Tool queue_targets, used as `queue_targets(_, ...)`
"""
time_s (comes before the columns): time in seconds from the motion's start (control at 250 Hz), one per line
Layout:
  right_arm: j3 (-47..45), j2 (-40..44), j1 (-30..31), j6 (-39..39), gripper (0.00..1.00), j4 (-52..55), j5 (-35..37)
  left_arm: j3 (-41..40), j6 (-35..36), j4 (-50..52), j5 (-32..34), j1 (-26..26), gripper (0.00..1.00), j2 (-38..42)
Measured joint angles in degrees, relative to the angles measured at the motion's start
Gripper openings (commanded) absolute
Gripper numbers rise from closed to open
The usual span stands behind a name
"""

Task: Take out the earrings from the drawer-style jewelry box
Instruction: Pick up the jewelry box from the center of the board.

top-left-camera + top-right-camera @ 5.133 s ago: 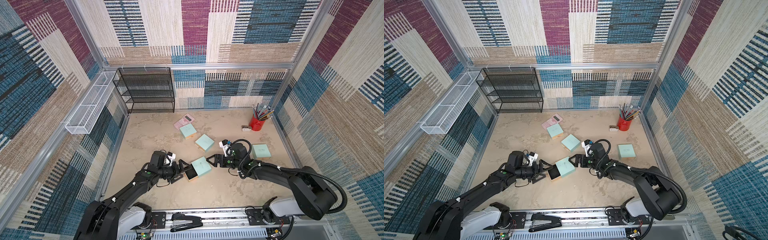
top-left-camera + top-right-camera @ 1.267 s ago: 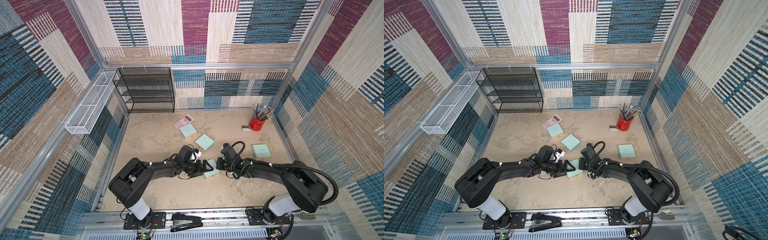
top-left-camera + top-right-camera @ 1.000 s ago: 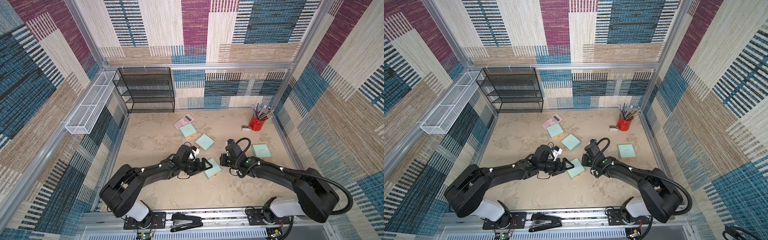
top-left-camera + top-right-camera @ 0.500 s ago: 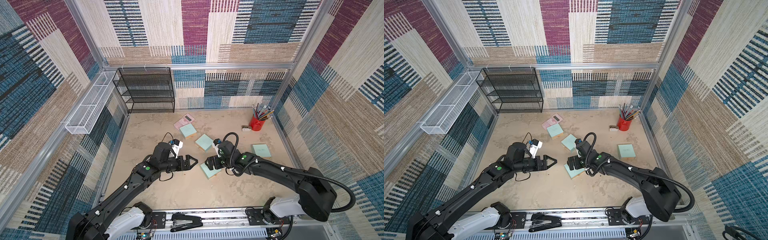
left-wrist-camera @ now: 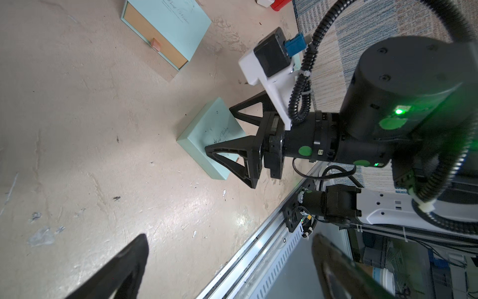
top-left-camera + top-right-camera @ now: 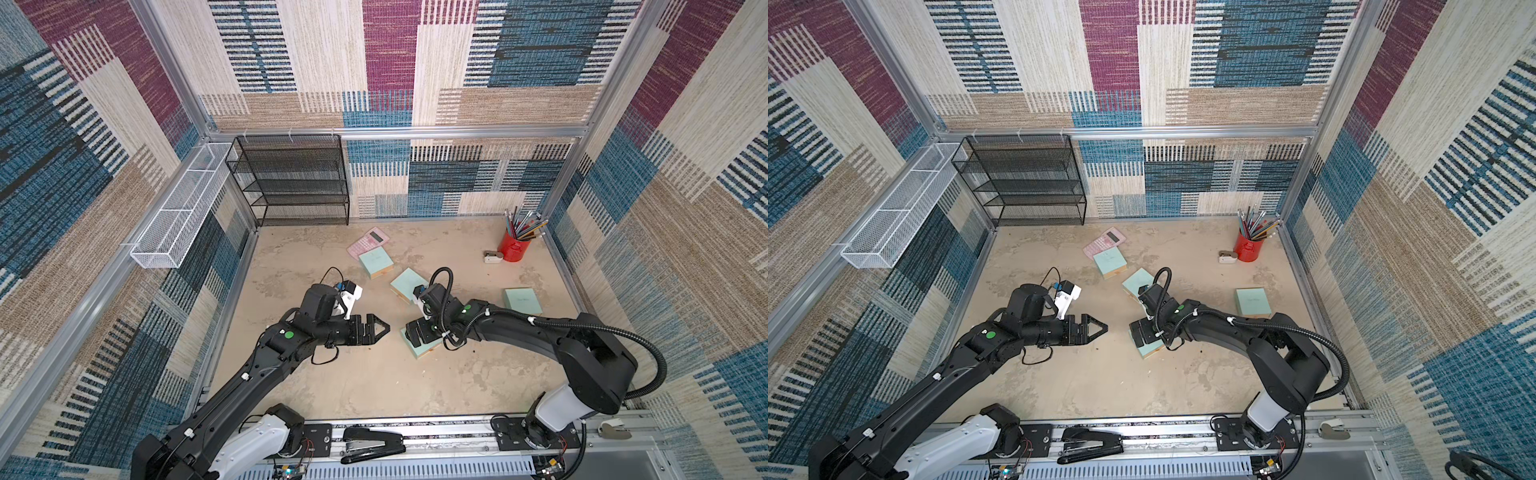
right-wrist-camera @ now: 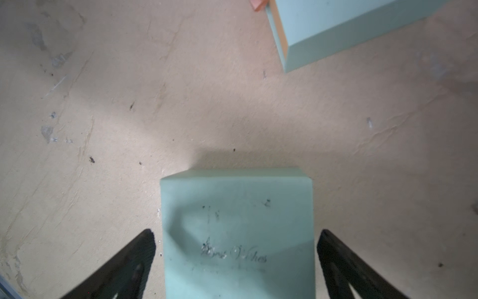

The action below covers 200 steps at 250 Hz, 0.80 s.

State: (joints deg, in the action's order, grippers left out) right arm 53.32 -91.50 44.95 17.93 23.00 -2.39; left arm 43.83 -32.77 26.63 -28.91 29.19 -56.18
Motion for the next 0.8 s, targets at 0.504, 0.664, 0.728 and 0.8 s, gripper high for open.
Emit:
queue_targets(0.504,1.49,-4.13,3.78,0.48,0.99,1.53,4.13,-0.68,-0.04,-0.33,-1.36,-1.18,0.99,-1.31)
queue_targets(0.664,1.68,-4.57,4.11,0.72,1.0,1.9,5.6,-0.79,-0.04,-0.44,-1.51,-1.6,0.99,-1.4)
queue_targets(0.728,1.68,-4.09,4.09,0.7,0.98,2.32,6.05,-0.79,-0.04,-0.46,-1.51,-1.86,0.99,-1.36)
queue_targets(0.8,1.64,-3.19,3.87,0.66,0.95,2.38,6.25,-0.79,-0.04,-0.48,-1.51,-2.08,0.98,-1.25)
